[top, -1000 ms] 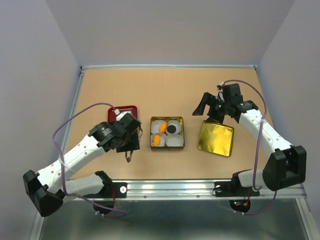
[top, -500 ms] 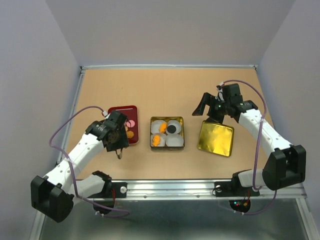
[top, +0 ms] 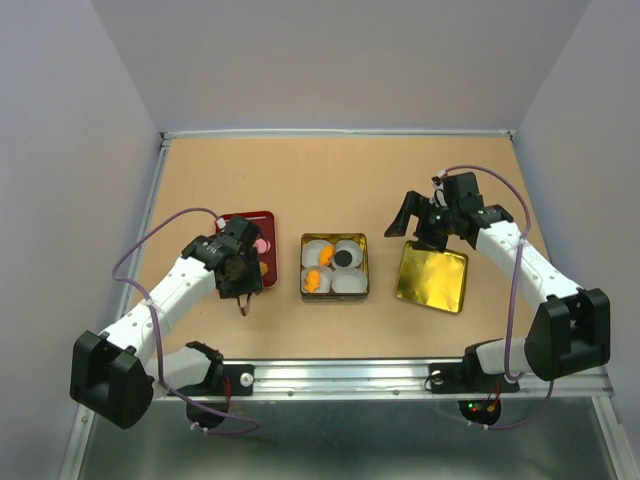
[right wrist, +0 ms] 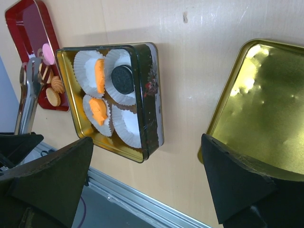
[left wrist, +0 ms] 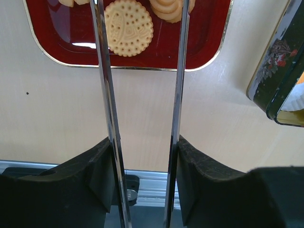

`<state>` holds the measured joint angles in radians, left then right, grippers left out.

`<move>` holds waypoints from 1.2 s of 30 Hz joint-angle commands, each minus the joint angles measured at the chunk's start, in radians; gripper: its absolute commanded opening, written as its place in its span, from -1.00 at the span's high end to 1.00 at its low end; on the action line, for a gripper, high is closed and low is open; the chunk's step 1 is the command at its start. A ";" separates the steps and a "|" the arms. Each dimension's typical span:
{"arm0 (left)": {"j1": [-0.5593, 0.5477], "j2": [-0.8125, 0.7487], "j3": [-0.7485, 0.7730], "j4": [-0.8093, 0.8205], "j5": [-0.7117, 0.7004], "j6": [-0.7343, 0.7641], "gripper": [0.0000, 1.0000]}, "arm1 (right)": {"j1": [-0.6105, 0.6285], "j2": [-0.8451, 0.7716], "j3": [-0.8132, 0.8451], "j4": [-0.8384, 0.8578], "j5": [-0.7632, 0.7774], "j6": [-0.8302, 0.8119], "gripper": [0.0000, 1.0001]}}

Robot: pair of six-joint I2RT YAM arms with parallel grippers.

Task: Pack the cookies

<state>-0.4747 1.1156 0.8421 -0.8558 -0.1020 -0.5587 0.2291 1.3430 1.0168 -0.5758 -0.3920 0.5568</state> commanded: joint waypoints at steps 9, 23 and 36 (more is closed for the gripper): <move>0.005 -0.031 -0.008 -0.032 0.016 0.008 -0.07 | -0.005 -0.007 -0.011 0.040 0.002 -0.012 -1.00; 0.007 -0.072 -0.044 -0.038 0.065 0.022 -0.10 | -0.005 -0.010 -0.015 0.048 -0.005 -0.001 -1.00; 0.007 -0.049 -0.023 -0.038 0.048 0.026 0.36 | -0.005 -0.013 -0.024 0.050 0.001 -0.003 -1.00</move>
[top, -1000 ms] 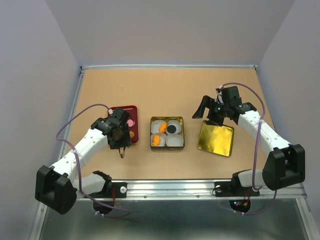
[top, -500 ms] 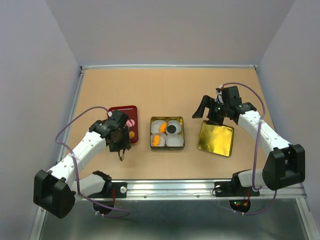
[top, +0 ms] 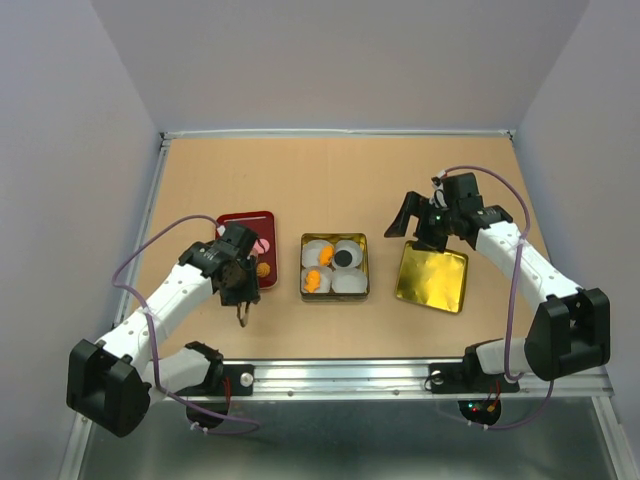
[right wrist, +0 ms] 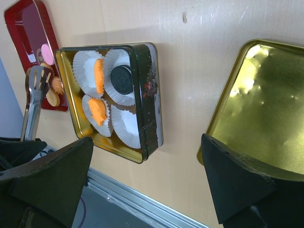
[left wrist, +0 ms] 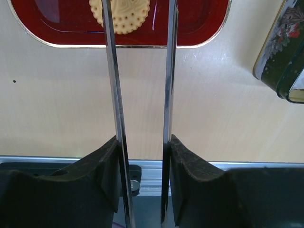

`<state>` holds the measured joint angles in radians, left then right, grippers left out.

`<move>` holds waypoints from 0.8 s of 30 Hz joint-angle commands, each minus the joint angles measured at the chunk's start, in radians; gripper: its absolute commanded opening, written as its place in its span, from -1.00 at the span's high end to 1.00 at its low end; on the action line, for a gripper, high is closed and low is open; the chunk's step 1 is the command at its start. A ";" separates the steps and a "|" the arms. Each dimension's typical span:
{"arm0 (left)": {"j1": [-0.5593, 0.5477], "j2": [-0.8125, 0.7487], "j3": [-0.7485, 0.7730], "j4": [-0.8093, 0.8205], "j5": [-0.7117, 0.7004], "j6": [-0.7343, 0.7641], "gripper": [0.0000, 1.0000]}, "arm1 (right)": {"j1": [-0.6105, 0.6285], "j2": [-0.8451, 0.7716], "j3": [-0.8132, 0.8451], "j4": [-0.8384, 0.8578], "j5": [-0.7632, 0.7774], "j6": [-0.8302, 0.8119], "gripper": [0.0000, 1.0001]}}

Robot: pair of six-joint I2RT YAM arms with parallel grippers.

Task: Pack the cookies

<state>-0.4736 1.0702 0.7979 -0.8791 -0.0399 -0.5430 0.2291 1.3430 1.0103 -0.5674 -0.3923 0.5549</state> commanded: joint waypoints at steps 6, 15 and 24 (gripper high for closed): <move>0.006 -0.007 0.101 -0.075 -0.063 0.008 0.42 | -0.005 -0.007 -0.015 0.043 -0.005 -0.001 -1.00; -0.014 0.025 0.308 -0.101 -0.014 0.052 0.54 | -0.005 -0.002 0.037 0.038 -0.003 -0.006 -1.00; -0.279 0.080 0.411 0.017 0.047 -0.003 0.54 | -0.004 0.002 0.112 -0.003 0.009 -0.007 -1.00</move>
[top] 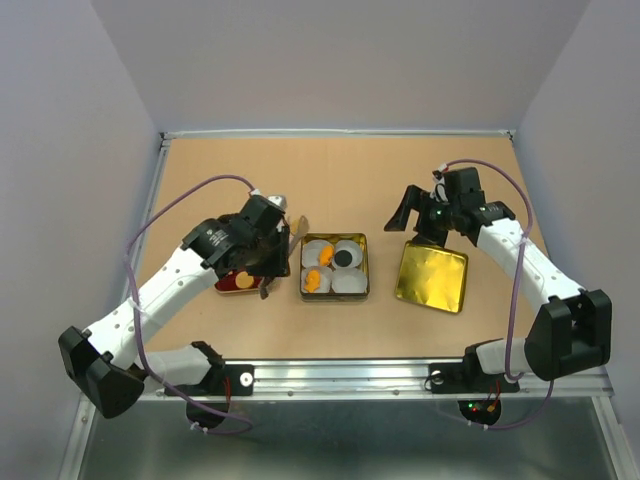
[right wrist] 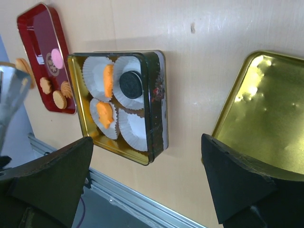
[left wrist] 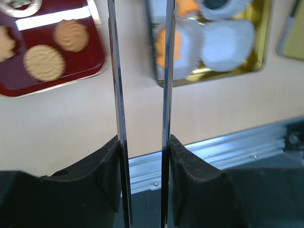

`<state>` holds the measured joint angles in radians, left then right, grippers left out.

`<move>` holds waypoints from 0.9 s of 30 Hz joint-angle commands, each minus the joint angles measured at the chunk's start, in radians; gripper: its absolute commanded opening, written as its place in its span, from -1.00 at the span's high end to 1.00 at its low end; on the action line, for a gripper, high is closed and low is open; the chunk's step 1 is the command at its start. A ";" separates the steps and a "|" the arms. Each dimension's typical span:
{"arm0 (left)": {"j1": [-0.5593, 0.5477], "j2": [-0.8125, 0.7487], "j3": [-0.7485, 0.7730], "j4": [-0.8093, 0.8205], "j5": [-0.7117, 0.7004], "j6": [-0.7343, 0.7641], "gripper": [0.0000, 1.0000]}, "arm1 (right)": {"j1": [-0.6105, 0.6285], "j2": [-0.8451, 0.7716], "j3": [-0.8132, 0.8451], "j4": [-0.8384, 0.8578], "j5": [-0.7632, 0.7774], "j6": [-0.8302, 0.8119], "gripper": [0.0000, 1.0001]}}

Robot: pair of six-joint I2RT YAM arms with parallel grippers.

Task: Pack the cookies

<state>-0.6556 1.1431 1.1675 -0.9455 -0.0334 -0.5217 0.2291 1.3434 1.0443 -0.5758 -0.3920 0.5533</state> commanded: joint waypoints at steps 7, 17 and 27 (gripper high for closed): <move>-0.329 0.020 -0.026 0.185 0.049 -0.113 0.56 | -0.005 -0.001 0.099 -0.007 0.021 -0.001 -1.00; -0.470 0.095 -0.166 0.290 -0.002 -0.205 0.60 | -0.005 -0.021 0.086 -0.012 0.024 0.005 -1.00; -0.469 0.136 -0.187 0.287 -0.068 -0.233 0.60 | -0.005 -0.030 0.068 -0.018 0.027 0.002 -1.00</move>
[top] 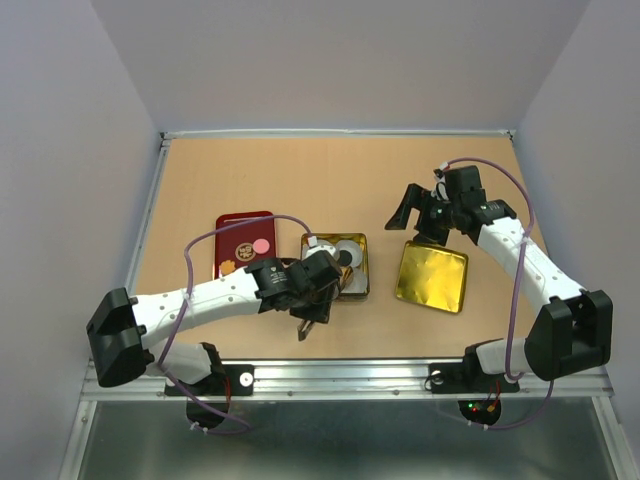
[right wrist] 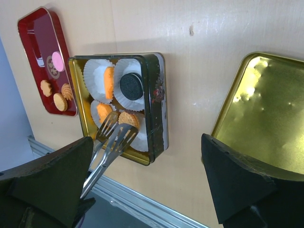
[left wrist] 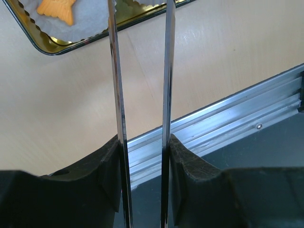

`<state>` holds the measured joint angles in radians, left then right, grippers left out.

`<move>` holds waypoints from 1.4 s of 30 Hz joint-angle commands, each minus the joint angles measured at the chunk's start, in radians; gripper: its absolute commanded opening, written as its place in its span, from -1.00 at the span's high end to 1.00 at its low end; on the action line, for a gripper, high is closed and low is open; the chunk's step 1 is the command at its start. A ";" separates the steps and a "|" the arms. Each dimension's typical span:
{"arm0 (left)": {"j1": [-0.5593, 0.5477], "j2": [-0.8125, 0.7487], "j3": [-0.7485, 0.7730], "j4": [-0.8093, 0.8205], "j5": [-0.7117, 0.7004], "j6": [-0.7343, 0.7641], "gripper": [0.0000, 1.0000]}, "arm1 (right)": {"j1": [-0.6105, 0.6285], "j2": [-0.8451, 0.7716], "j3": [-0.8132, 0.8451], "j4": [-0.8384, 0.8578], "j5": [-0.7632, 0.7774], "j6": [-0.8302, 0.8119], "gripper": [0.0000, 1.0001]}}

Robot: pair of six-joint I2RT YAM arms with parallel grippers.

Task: Pack the cookies

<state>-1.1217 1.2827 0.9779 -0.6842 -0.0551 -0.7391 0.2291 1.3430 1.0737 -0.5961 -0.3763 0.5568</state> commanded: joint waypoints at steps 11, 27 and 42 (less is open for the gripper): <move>-0.006 -0.002 0.005 0.054 -0.017 -0.006 0.26 | -0.005 -0.025 0.026 0.004 0.014 -0.005 -1.00; -0.023 -0.006 0.016 0.044 -0.002 -0.003 -0.22 | -0.005 -0.028 0.014 0.005 0.017 -0.003 -1.00; -0.029 -0.051 0.174 -0.067 -0.046 0.021 -0.23 | -0.007 -0.033 0.011 0.004 0.020 -0.006 -1.00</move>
<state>-1.1442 1.2865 1.0515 -0.7090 -0.0631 -0.7399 0.2291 1.3426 1.0737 -0.5987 -0.3695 0.5568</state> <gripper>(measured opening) 0.615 0.998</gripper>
